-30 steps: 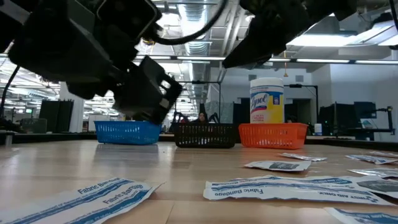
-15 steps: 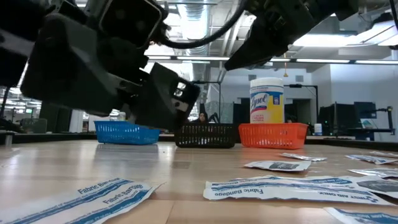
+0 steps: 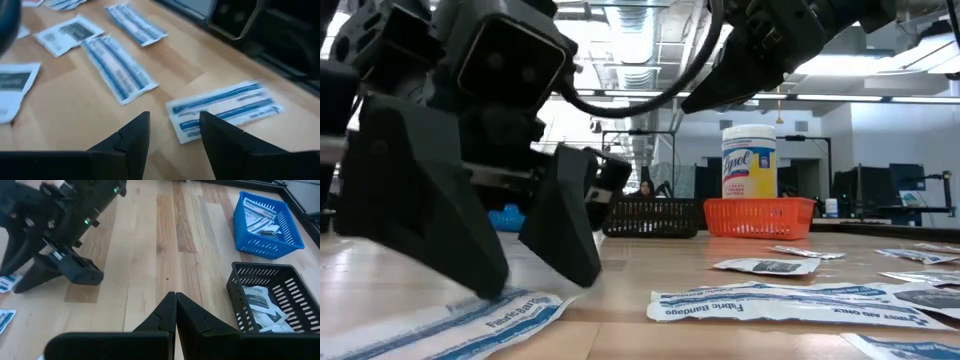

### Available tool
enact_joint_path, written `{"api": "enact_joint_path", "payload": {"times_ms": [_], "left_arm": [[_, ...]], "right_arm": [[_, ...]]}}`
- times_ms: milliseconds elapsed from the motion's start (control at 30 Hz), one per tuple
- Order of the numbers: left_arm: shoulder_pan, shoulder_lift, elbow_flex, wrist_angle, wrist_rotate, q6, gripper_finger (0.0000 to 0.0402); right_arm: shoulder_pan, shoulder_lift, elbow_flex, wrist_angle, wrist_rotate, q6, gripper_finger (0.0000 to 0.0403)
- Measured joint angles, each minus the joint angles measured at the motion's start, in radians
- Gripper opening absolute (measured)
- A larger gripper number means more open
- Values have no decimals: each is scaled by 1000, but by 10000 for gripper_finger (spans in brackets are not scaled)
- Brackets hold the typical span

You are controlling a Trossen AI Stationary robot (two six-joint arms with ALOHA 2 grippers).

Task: Pick & Place First Aid Supplies
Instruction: Put the bandage into the blue container

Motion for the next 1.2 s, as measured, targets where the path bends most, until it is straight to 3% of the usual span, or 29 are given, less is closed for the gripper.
{"api": "enact_joint_path", "payload": {"times_ms": [200,500,767,867,1033,1133,1200], "left_arm": [[-9,8,5,-77,-80,-32,153],[11,6,5,-127,-110,-40,11],[93,-99,-7,-228,-153,-30,7],[118,-213,-7,-418,-288,12,6],[156,-431,-18,-834,-661,36,9],[195,-577,-60,-904,-819,36,8],[250,-676,-98,-916,-840,27,8]], "right_arm": [[4,0,0,5,0,12,1],[4,0,0,-5,0,14,1],[3,0,0,-5,1,4,1],[2,0,0,-4,1,-1,1],[1,0,0,-4,2,-1,1],[1,0,0,-4,3,-1,1],[0,0,0,-4,3,-1,1]]}}
